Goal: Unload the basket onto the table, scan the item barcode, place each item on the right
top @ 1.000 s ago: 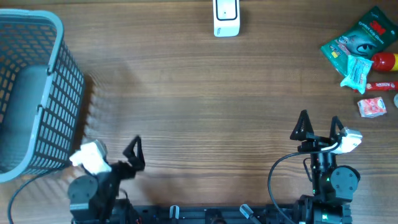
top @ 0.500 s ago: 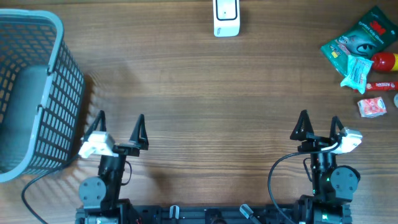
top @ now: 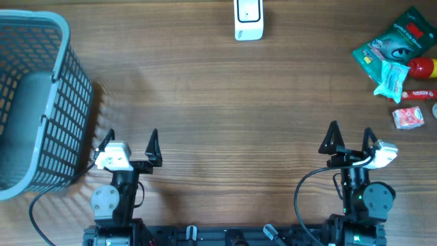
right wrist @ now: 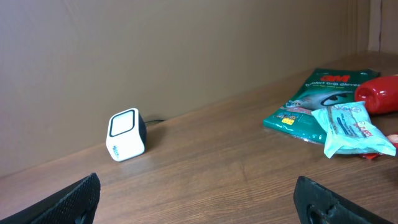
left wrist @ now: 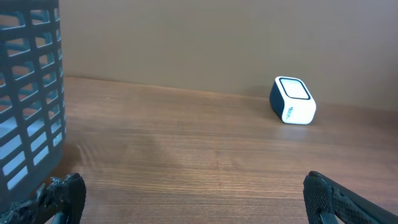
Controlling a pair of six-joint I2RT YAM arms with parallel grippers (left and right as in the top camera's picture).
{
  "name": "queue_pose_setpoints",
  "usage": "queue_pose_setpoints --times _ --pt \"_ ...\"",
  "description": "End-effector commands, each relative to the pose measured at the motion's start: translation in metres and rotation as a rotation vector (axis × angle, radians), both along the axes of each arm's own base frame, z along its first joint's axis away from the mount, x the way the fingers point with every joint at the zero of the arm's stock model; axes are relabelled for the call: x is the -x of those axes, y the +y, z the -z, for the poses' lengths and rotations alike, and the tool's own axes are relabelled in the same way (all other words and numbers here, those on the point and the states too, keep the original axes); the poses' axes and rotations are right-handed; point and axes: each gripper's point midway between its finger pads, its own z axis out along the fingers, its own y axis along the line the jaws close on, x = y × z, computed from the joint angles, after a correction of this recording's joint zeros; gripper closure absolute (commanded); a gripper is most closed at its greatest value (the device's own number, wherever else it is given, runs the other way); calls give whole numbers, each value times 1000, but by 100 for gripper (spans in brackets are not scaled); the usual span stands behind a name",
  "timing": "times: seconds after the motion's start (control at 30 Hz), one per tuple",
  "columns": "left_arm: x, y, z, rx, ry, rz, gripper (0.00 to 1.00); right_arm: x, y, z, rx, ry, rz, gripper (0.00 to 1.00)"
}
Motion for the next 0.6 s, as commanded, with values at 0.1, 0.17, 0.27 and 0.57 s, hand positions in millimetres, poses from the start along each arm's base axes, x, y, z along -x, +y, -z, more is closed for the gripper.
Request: queue_pose_setpoints --times 0.1,0.17,0.27,0.57 --pt "0 5 2 9 6 -32 0 1 -1 -3 -9 -14 11 0" --pt "0 9 3 61 10 -59 0 1 -1 -3 -9 -14 11 0" --pt "0 9 3 67 9 -58 0 1 -1 -3 -9 -14 11 0" --pt "0 9 2 66 8 -59 0 1 -1 -3 -9 -14 11 0"
